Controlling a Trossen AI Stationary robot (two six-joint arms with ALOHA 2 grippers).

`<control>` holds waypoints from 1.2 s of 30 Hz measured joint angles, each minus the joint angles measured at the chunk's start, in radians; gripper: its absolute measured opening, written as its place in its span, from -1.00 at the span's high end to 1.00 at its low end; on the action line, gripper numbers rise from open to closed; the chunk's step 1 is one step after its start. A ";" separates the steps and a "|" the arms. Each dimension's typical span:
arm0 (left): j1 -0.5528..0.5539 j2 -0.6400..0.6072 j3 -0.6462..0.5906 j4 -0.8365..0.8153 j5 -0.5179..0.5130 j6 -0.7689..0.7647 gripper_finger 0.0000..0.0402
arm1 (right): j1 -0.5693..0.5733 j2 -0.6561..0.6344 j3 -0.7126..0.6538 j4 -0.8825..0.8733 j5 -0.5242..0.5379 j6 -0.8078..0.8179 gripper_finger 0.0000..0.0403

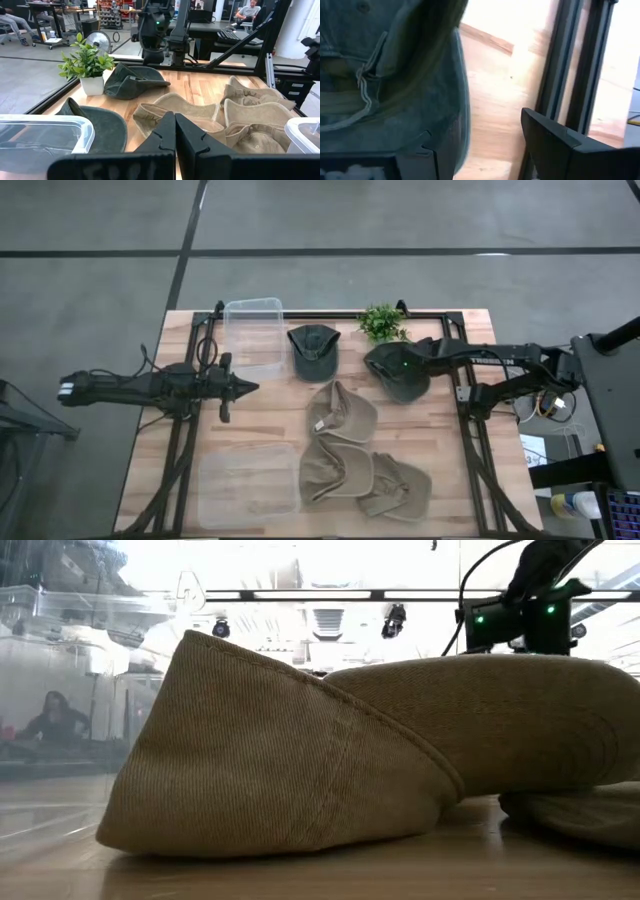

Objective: Pick & Place hat
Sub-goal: Put the black cap into the top transparent bin

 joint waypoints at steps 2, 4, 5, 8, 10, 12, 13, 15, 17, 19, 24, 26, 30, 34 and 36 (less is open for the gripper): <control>0.000 0.000 0.000 0.000 0.000 0.000 1.00 | -0.024 0.005 -0.002 0.028 -0.029 -0.041 -0.01; 0.000 0.000 0.000 0.000 0.000 0.000 1.00 | -0.049 0.005 -0.002 0.059 -0.072 -0.073 -0.01; 0.000 0.000 0.000 0.000 0.000 0.000 1.00 | -0.058 0.004 -0.002 0.061 -0.088 -0.090 -0.01; 0.000 0.000 0.000 0.000 0.000 0.000 1.00 | -0.088 0.004 -0.002 0.071 -0.103 -0.132 -0.01; 0.001 0.000 0.000 0.000 0.000 0.000 1.00 | -0.116 0.005 -0.003 0.072 -0.106 -0.156 -0.01; 0.001 0.000 0.000 0.000 0.000 0.000 1.00 | -0.147 0.006 -0.004 0.082 -0.127 -0.184 -0.01; 0.001 0.000 0.000 0.000 0.000 0.000 1.00 | -0.161 0.005 -0.007 0.092 -0.146 -0.196 -0.01; 0.001 0.000 0.000 0.000 0.000 0.000 1.00 | -0.191 0.005 -0.013 0.123 -0.195 -0.225 0.00; 0.001 0.000 0.000 0.000 0.000 0.000 1.00 | -0.217 0.005 -0.024 0.165 -0.252 -0.256 0.02; 0.001 0.000 0.000 0.000 0.000 0.000 1.00 | -0.243 0.006 -0.039 0.206 -0.311 -0.278 0.05; 0.001 0.000 0.000 0.000 0.000 0.000 1.00 | -0.290 0.004 -0.068 0.225 -0.376 -0.295 0.17; 0.001 0.000 0.000 0.000 0.000 0.000 1.00 | -0.294 0.004 -0.074 0.224 -0.385 -0.295 0.27; 0.001 0.000 0.000 0.000 0.000 0.000 1.00 | -0.293 0.003 -0.076 0.222 -0.394 -0.295 0.62; 0.001 0.000 0.000 0.000 0.000 0.000 1.00 | -0.293 -0.004 -0.073 0.220 -0.402 -0.296 0.89; 0.001 0.000 0.000 0.000 0.000 0.000 1.00 | -0.293 -0.015 -0.072 0.214 -0.404 -0.296 0.91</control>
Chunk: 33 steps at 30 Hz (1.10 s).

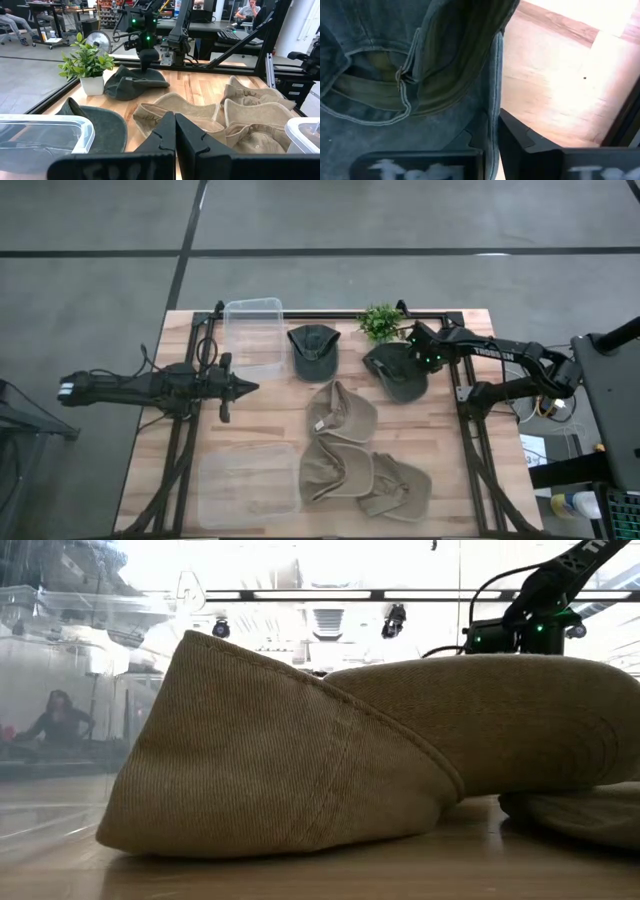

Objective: Pick & Place hat
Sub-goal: Put the black cap into the top transparent bin

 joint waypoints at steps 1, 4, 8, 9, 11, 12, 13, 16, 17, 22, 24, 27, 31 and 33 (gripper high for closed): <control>0.000 0.000 0.000 0.000 0.000 0.000 1.00 | 0.000 -0.009 0.003 -0.012 -0.002 0.001 0.92; 0.000 0.000 0.000 0.000 0.000 0.000 1.00 | 0.001 -0.048 0.023 -0.066 -0.012 0.002 0.93; 0.000 0.000 0.000 0.000 0.000 0.000 1.00 | 0.000 -0.117 0.059 -0.144 -0.013 0.005 0.94; 0.000 0.000 0.000 0.000 0.000 0.000 1.00 | 0.000 -0.137 0.068 -0.161 -0.013 0.005 0.94; 0.000 0.000 0.000 0.000 0.000 0.000 1.00 | 0.000 -0.178 0.081 -0.192 -0.016 0.005 0.94; 0.000 0.000 0.000 0.000 0.000 0.000 1.00 | 0.000 -0.199 0.087 -0.201 -0.025 0.005 0.94; 0.000 0.000 0.000 0.000 0.000 0.000 1.00 | 0.000 -0.220 0.093 -0.206 -0.035 0.005 0.94; 0.000 0.000 0.000 0.000 0.000 0.000 1.00 | 0.001 -0.285 0.103 -0.210 -0.069 0.018 0.94; 0.000 0.000 0.000 0.000 0.000 0.000 1.00 | 0.001 -0.307 0.106 -0.210 -0.080 0.022 0.94; 0.000 0.000 0.000 0.000 0.000 0.000 1.00 | 0.000 -0.407 0.116 -0.204 -0.115 0.046 0.94; 0.000 0.000 0.000 0.000 0.000 0.000 1.00 | 0.001 -0.446 0.116 -0.201 -0.134 0.051 0.94; 0.000 0.000 0.000 0.000 0.000 0.000 1.00 | 0.001 -0.499 0.116 -0.200 -0.171 0.055 0.94; 0.000 0.000 0.000 0.000 0.000 0.000 1.00 | 0.007 -0.568 0.116 -0.199 -0.215 0.062 0.94; 0.000 0.000 0.000 0.000 0.000 0.000 1.00 | 0.007 -0.601 0.116 -0.199 -0.246 0.064 0.94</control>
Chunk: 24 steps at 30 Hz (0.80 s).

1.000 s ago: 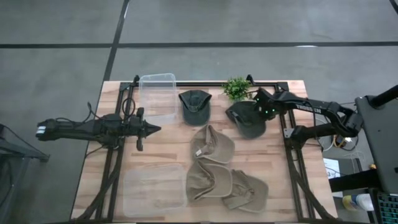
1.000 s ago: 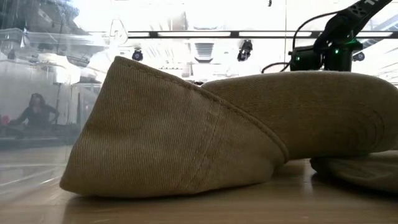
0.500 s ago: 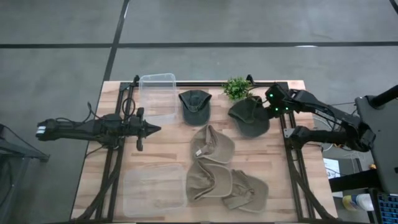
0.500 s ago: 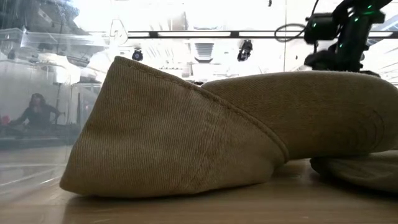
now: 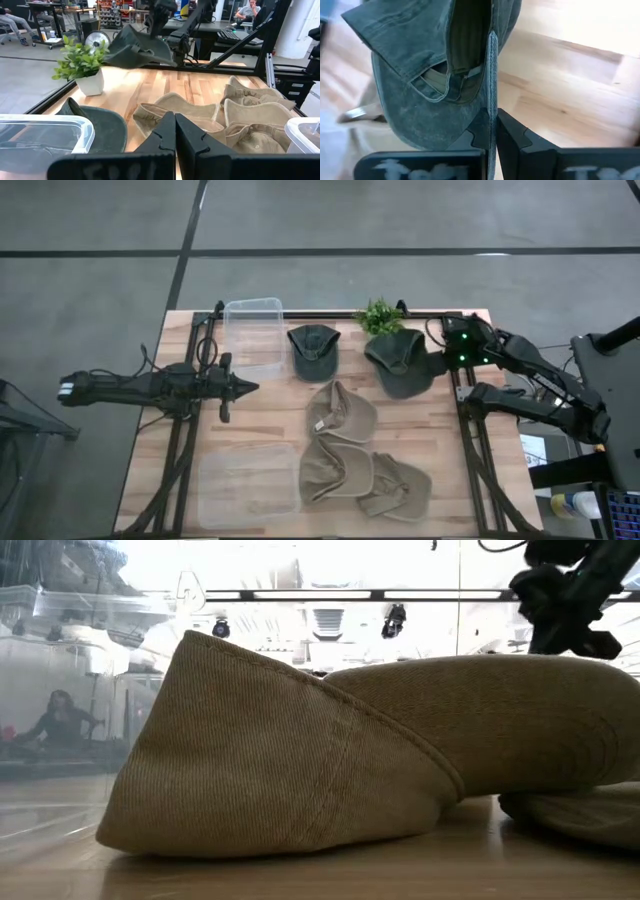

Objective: Pick & Place hat
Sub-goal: Put the black cap into the top transparent bin

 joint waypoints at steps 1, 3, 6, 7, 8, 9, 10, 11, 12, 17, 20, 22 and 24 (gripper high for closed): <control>0.000 0.000 0.000 0.000 0.000 0.000 1.00 | 0.000 -0.015 0.000 0.000 -0.017 0.003 0.94; 0.000 0.000 0.000 0.000 0.000 0.000 1.00 | 0.000 -0.048 0.000 0.001 -0.055 0.006 0.94; 0.000 0.000 0.000 0.000 0.000 0.000 1.00 | 0.000 -0.101 0.000 0.003 -0.105 0.010 0.94; 0.000 0.000 0.000 0.000 0.000 0.000 1.00 | 0.000 -0.118 0.000 0.006 -0.110 0.014 0.94; 0.000 0.000 0.000 0.000 0.000 0.000 1.00 | 0.000 -0.136 0.000 0.009 -0.111 0.020 0.94; 0.000 0.000 0.000 0.000 0.000 0.000 1.00 | 0.000 -0.154 0.000 0.013 -0.111 0.028 0.94; 0.000 0.000 0.000 0.000 0.000 0.000 1.00 | 0.000 -0.171 0.000 0.021 -0.114 0.037 0.94; 0.000 0.000 0.000 0.000 0.000 0.000 1.00 | 0.000 -0.187 0.000 0.032 -0.123 0.044 0.94; 0.000 0.000 0.000 0.000 0.000 0.000 1.00 | 0.000 -0.203 0.000 0.047 -0.135 0.052 0.94; 0.000 0.000 0.000 0.000 0.000 0.000 1.00 | 0.000 -0.262 0.017 0.101 -0.179 0.074 0.94; 0.000 0.000 0.000 0.000 0.000 0.000 1.00 | 0.000 -0.285 0.022 0.142 -0.180 0.077 0.94; 0.000 0.000 0.000 0.000 0.000 0.000 1.00 | 0.000 -0.297 0.022 0.195 -0.180 0.075 0.94; 0.000 0.000 0.000 0.010 -0.001 0.009 1.00 | 0.000 -0.300 0.023 0.248 -0.180 0.074 0.94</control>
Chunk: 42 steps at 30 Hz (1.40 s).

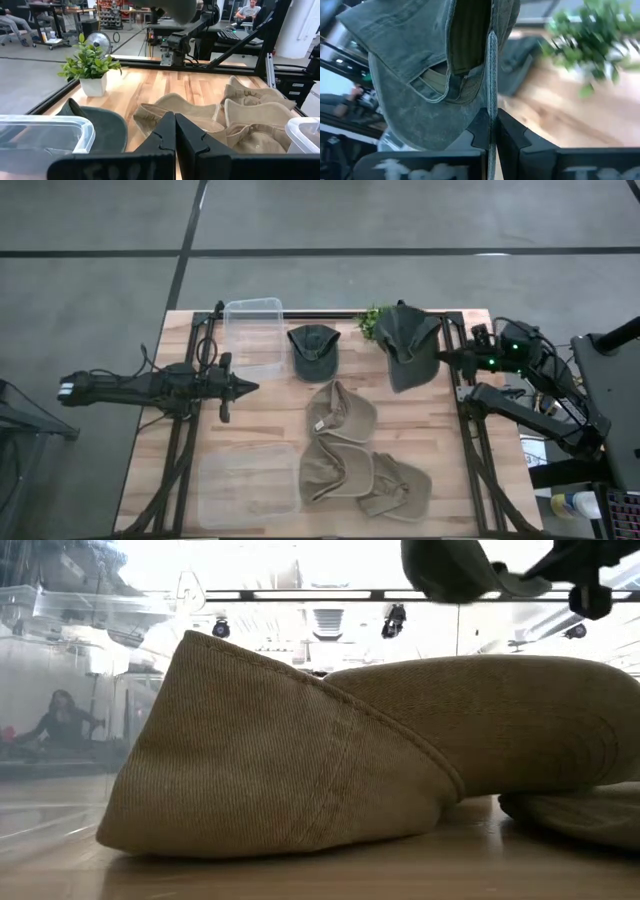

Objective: Pick & Place hat
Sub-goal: Put the black cap into the top transparent bin

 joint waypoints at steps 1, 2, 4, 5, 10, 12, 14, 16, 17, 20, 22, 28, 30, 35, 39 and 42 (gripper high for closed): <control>0.000 0.000 0.000 0.007 0.000 0.000 1.00 | 0.000 0.001 0.000 0.030 0.001 -0.001 0.94; 0.000 0.000 0.000 0.009 0.000 -0.002 1.00 | 0.000 0.003 0.000 0.056 0.002 -0.001 0.94; 0.000 0.000 0.000 0.008 0.000 -0.010 1.00 | 0.000 0.016 0.000 0.108 0.003 -0.006 0.94; 0.000 0.000 0.000 0.008 0.000 -0.012 1.00 | 0.000 0.023 0.000 0.135 0.004 -0.012 0.94; 0.000 0.000 0.000 0.015 0.000 -0.015 1.00 | 0.000 0.080 -0.002 0.214 0.035 -0.075 0.94; 0.000 0.000 0.000 0.049 0.000 -0.017 1.00 | 0.000 0.112 -0.003 0.237 0.040 -0.088 0.94; 0.000 0.000 0.000 0.090 0.000 -0.032 1.00 | 0.000 0.147 -0.003 0.256 0.050 -0.091 0.94; 0.000 0.000 0.000 0.132 0.000 -0.058 1.00 | 0.003 0.186 -0.004 0.289 0.054 -0.109 0.94; 0.000 0.000 0.000 0.151 0.000 -0.066 1.00 | 0.006 0.204 -0.004 0.313 0.055 -0.121 0.94; 0.000 0.000 0.000 0.224 -0.016 -0.068 1.00 | 0.016 0.254 -0.004 0.402 0.057 -0.155 0.94; 0.000 0.000 0.000 0.284 -0.032 -0.069 1.00 | 0.027 0.292 -0.004 0.490 0.056 -0.191 0.94; 0.000 0.004 0.000 0.452 -0.033 -0.035 1.00 | 0.059 0.407 -0.004 0.734 0.057 -0.288 0.94; 0.000 0.004 0.000 0.488 -0.034 -0.021 1.00 | 0.066 0.445 -0.003 0.800 0.067 -0.327 0.94; 0.000 0.004 0.000 0.546 -0.041 0.013 1.00 | 0.089 0.539 -0.003 0.899 0.179 -0.391 0.94; 0.000 0.008 0.000 0.573 -0.042 0.001 1.00 | 0.110 0.619 -0.003 0.968 0.197 -0.430 0.94; -0.001 0.021 0.000 0.590 -0.084 -0.007 1.00 | 0.138 0.682 -0.003 1.049 0.198 -0.431 0.94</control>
